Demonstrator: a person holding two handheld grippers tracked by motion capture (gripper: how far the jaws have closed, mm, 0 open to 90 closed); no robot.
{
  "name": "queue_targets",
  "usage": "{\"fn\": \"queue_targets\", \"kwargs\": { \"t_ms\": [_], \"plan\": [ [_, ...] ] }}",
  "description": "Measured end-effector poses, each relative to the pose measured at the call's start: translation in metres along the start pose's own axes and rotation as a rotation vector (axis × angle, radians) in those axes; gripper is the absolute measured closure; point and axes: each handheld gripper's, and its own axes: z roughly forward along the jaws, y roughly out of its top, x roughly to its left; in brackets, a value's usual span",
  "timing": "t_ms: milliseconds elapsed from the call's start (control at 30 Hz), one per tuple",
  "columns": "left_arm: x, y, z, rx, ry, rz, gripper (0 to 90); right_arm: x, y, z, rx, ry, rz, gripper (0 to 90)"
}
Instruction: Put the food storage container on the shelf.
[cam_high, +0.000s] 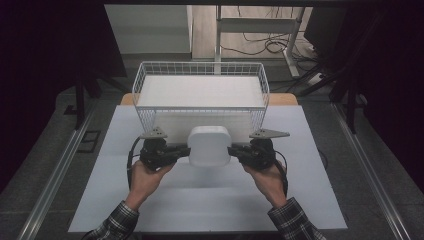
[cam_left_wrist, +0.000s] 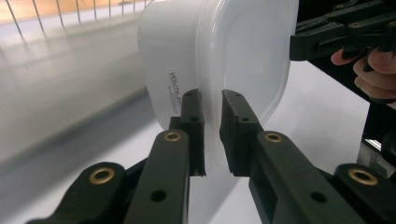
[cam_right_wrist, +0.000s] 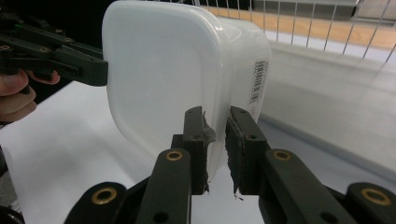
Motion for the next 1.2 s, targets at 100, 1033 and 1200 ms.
{"fn": "queue_targets", "kwargs": {
  "t_ms": [100, 1033, 1200],
  "plan": [
    [-0.002, 0.01, -0.006, -0.012, 0.01, 0.012, 80.3, 0.001, 0.009, -0.003, -0.017, 0.003, -0.004, 78.0],
    [0.001, 0.1, -0.051, -0.084, 0.028, 0.033, 80.1, 0.01, 0.103, -0.021, -0.123, 0.009, -0.047, 77.8],
    [0.005, 0.118, -0.052, -0.097, 0.026, 0.031, 80.0, 0.007, 0.121, -0.025, -0.14, -0.009, -0.049, 77.7]
  ]
}}
